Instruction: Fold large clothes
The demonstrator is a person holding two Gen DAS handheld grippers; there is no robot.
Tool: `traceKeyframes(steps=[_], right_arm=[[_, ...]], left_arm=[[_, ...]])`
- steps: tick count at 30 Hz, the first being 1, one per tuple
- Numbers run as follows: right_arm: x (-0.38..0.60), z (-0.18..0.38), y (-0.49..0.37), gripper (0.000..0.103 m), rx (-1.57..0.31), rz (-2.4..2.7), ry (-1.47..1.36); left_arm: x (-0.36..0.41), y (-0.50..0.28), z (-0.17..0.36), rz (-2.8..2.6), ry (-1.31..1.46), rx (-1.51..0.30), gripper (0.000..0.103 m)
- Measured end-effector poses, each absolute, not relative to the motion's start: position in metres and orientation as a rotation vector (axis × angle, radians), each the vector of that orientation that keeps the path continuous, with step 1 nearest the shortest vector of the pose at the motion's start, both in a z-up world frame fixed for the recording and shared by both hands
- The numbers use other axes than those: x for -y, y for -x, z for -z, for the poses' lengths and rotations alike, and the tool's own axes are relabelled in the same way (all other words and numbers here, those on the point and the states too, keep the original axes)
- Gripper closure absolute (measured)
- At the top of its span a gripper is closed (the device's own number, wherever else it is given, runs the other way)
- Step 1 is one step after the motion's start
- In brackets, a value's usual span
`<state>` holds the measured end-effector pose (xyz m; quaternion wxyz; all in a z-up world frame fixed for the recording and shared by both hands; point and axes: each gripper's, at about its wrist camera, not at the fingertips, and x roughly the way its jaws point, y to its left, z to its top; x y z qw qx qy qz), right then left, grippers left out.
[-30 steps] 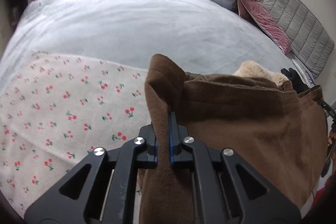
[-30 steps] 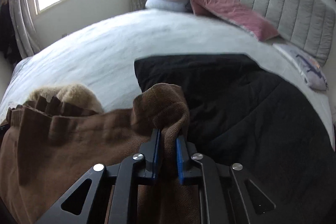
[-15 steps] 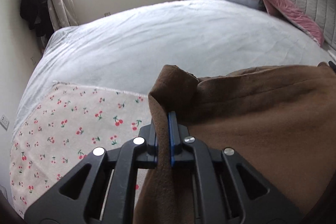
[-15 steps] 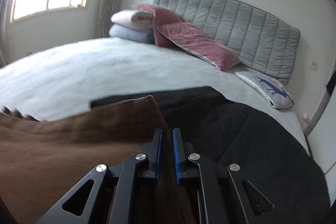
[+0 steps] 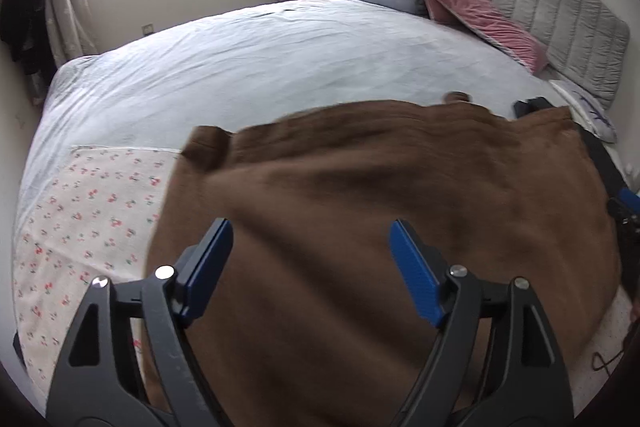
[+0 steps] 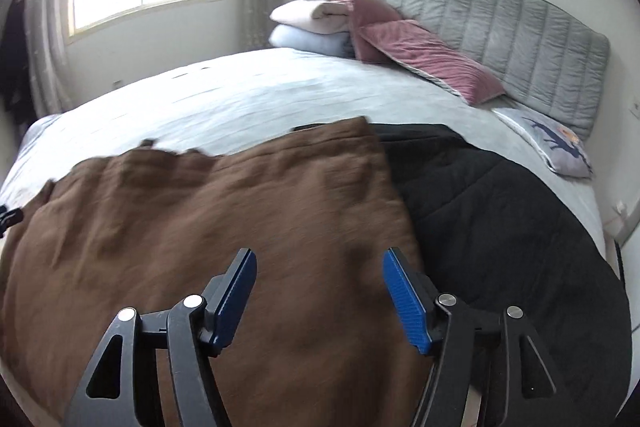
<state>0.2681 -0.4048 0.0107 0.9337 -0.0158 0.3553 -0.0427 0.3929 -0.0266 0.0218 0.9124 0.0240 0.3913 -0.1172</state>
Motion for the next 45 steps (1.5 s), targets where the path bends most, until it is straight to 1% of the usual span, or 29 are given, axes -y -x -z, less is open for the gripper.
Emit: traceKeyframes(steps=[4, 7, 12, 19, 22, 26, 32, 36, 40, 42, 45], right_arm=[[0.356, 0.003, -0.253, 0.03, -0.734, -0.025, 0.106], [0.348, 0.02, -0.245, 0.03, -0.772, -0.057, 0.082], [0.398, 0.045, -0.235, 0.03, -0.851, -0.004, -0.056], [0.462, 0.043, -0.202, 0.03, -0.852, 0.133, -0.158], [0.48, 0.041, -0.19, 0.03, -0.878, 0.224, -0.195], [0.5, 0.034, -0.168, 0.03, -0.869, 0.149, -0.357], [0.518, 0.035, -0.14, 0.023, -0.873, 0.06, -0.52], [0.528, 0.05, -0.133, 0.017, -0.877, 0.001, -0.69], [0.528, 0.079, -0.139, 0.017, -0.943, -0.01, -0.816], [0.523, 0.09, -0.143, 0.017, -0.974, -0.023, -0.836], [0.519, 0.088, -0.15, 0.017, -0.945, -0.05, -0.839]], left_arm=[[0.061, -0.358, -0.014, 0.357, -0.055, -0.821, 0.02], [0.057, -0.355, 0.003, 0.36, -0.056, -0.863, 0.02], [0.014, -0.357, 0.024, 0.297, -0.037, -0.881, 0.02], [-0.054, -0.349, 0.027, 0.11, -0.087, -0.87, 0.02], [-0.083, -0.342, 0.022, 0.098, 0.031, -0.91, 0.02], [-0.099, -0.325, 0.013, 0.091, 0.102, -0.968, 0.02], [-0.121, -0.299, 0.013, 0.215, 0.295, -1.075, 0.019], [-0.141, -0.29, 0.027, 0.266, 0.506, -1.112, 0.015], [-0.155, -0.283, 0.052, 0.308, 0.709, -1.119, 0.015], [-0.156, -0.283, 0.065, 0.314, 0.755, -1.126, 0.015], [-0.154, -0.285, 0.072, 0.33, 0.786, -1.094, 0.015]])
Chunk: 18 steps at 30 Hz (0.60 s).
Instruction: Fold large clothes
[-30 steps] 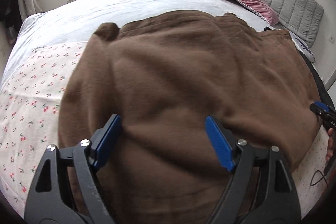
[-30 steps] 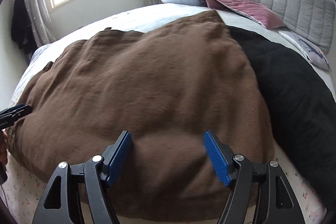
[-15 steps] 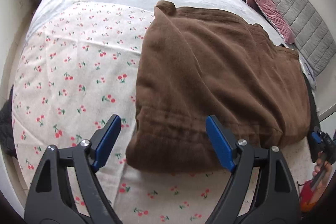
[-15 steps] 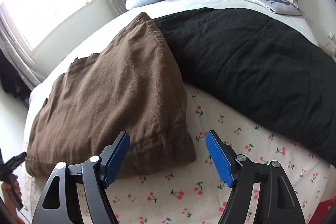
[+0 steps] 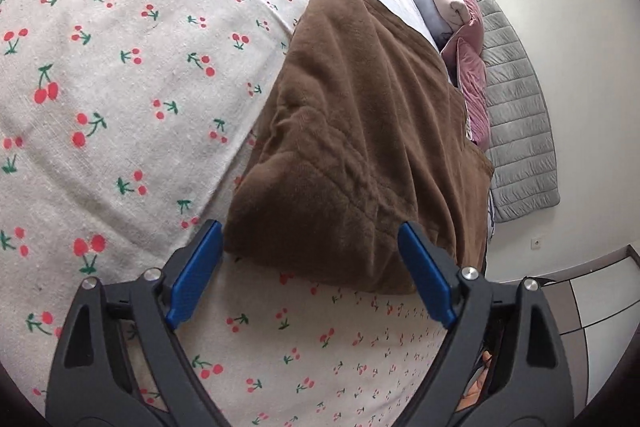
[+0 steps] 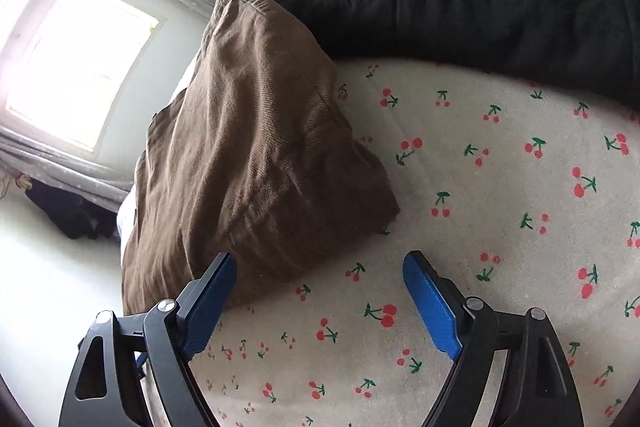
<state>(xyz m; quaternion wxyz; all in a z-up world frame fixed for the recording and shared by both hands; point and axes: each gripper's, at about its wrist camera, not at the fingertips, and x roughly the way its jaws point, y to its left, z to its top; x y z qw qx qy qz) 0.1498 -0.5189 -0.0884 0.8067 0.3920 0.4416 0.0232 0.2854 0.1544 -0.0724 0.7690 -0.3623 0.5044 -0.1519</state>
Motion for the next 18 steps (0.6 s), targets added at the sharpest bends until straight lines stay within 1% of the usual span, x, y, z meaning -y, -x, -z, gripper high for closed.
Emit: traceKeyframes(steps=[3, 7, 8, 9, 10, 11, 12, 13, 15, 18], right_arm=[[0.518, 0.095, -0.163, 0.016, -0.915, -0.087, -0.915], [0.513, 0.1, -0.182, 0.015, -0.863, -0.041, -0.938], [0.512, 0.1, -0.185, 0.015, -0.851, -0.027, -0.949], [0.512, 0.1, -0.188, 0.017, -0.837, -0.015, -0.961], [0.511, 0.099, -0.191, 0.018, -0.826, -0.001, -0.971], [0.512, 0.1, -0.192, 0.033, -0.818, 0.009, -0.983], [0.512, 0.1, -0.196, 0.056, -0.821, -0.014, -0.996], [0.511, 0.1, -0.198, 0.063, -0.825, -0.029, -0.995], [0.505, 0.076, -0.197, 0.071, -0.834, -0.016, -0.924], [0.501, 0.028, -0.186, 0.076, -0.788, -0.062, -0.898]], left_arm=[[-0.148, -0.293, 0.074, 0.321, 0.799, -1.084, 0.015], [-0.139, -0.312, 0.074, 0.331, 0.797, -1.061, 0.015], [-0.137, -0.315, 0.075, 0.327, 0.808, -1.05, 0.02], [-0.136, -0.318, 0.075, 0.316, 0.812, -1.036, 0.031], [-0.137, -0.321, 0.077, 0.295, 0.818, -1.026, 0.039], [-0.138, -0.323, 0.08, 0.276, 0.832, -1.022, 0.058], [-0.139, -0.325, 0.082, 0.267, 0.855, -1.025, 0.066], [-0.14, -0.326, 0.081, 0.261, 0.874, -1.024, 0.068], [-0.139, -0.325, 0.062, 0.271, 0.839, -1.0, 0.076], [-0.139, -0.317, 0.02, 0.32, 0.817, -0.925, 0.079]])
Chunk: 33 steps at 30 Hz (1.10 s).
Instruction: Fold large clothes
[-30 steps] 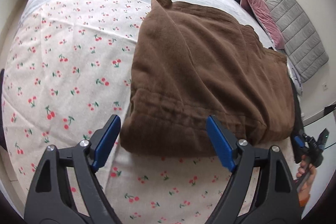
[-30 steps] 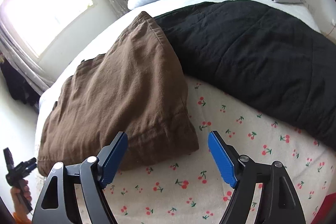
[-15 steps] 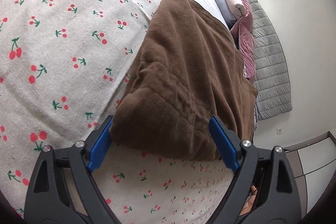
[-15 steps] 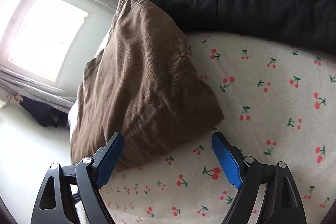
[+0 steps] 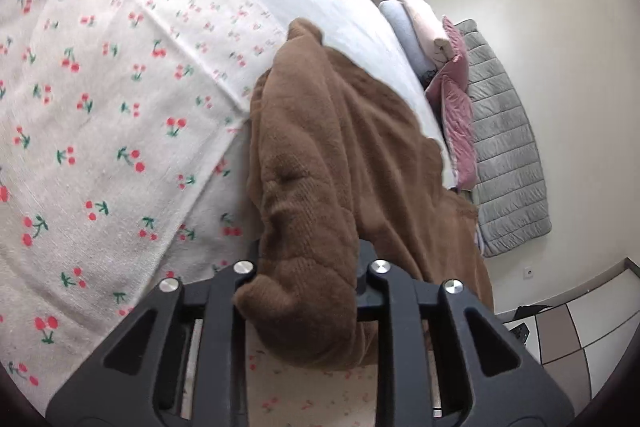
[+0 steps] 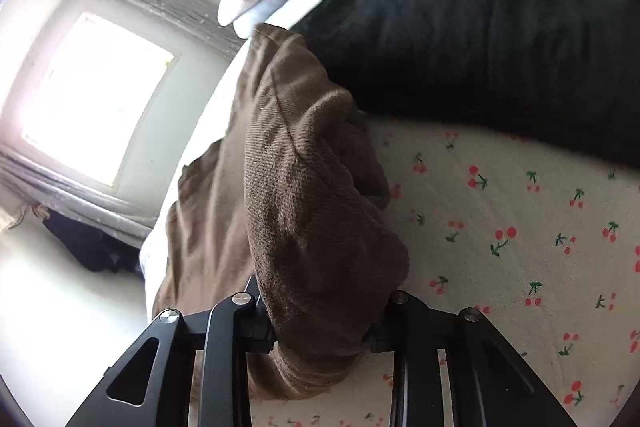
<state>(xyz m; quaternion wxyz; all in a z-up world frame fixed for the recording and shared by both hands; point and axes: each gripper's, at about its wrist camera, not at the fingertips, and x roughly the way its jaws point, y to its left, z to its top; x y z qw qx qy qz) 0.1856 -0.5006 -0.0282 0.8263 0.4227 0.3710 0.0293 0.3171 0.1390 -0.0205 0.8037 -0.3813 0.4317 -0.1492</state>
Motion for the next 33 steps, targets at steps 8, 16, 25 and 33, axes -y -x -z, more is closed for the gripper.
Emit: traceKeyframes(steps=[8, 16, 25, 33], right_arm=[[0.493, -0.041, -0.108, 0.079, -0.759, -0.188, -0.861], [0.495, 0.056, -0.04, 0.067, -1.0, -0.157, -0.891], [0.515, 0.002, -0.022, 0.038, -0.852, 0.102, -0.665], [0.439, -0.036, -0.088, 0.039, -0.772, -0.031, -0.353]], left_arm=[[-0.175, -0.243, -0.056, 0.427, 0.722, -0.856, 0.08], [-0.189, -0.161, 0.059, 0.323, 0.515, -1.124, 0.064], [-0.193, -0.155, -0.021, 0.128, 0.249, -0.857, 0.041], [-0.1, -0.239, -0.02, 0.298, 0.117, -0.833, 0.039]])
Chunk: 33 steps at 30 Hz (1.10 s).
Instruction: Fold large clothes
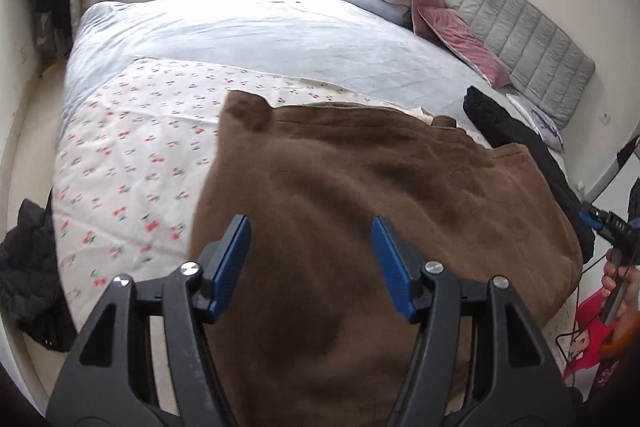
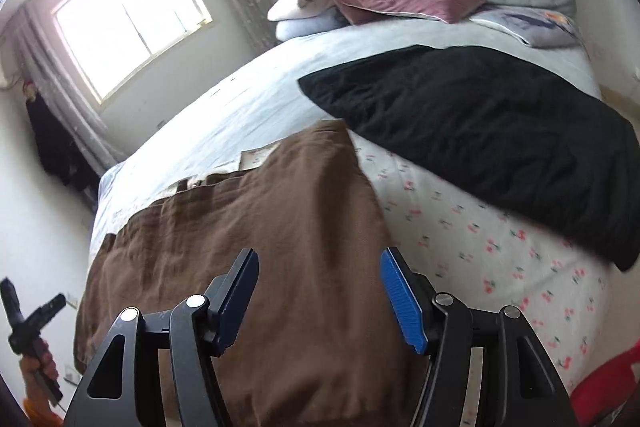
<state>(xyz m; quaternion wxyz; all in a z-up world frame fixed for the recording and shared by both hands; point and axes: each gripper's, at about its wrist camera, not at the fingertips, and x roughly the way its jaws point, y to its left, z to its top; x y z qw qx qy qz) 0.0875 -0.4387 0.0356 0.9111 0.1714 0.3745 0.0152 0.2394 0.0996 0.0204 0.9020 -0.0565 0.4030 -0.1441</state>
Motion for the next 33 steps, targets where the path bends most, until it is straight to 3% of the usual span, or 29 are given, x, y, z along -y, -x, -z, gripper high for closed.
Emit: traceKeyframes(steps=[4, 11, 16, 23, 28, 33], right_arm=[[0.403, -0.017, -0.14, 0.039, -0.772, -0.07, -0.269], [0.425, 0.044, -0.226, 0.039, -0.851, 0.115, -0.141], [0.494, 0.073, -0.24, 0.039, -0.911, 0.294, -0.323], [0.523, 0.041, -0.197, 0.038, -0.871, 0.295, -0.406], [0.499, -0.006, -0.152, 0.038, -0.839, 0.201, -0.352], [0.458, -0.037, -0.104, 0.026, -0.818, 0.107, -0.338]], left_arm=[[-0.073, -0.3, 0.013, 0.281, 0.043, -0.889, 0.039], [-0.101, -0.382, 0.044, 0.08, 0.002, -0.938, 0.04], [-0.128, -0.4, 0.056, 0.031, 0.059, -0.993, 0.038], [-0.153, -0.365, 0.015, -0.074, 0.054, -0.962, 0.037], [-0.132, -0.299, -0.016, 0.056, 0.081, -0.957, 0.021], [-0.096, -0.236, -0.03, 0.196, 0.153, -0.951, 0.013]])
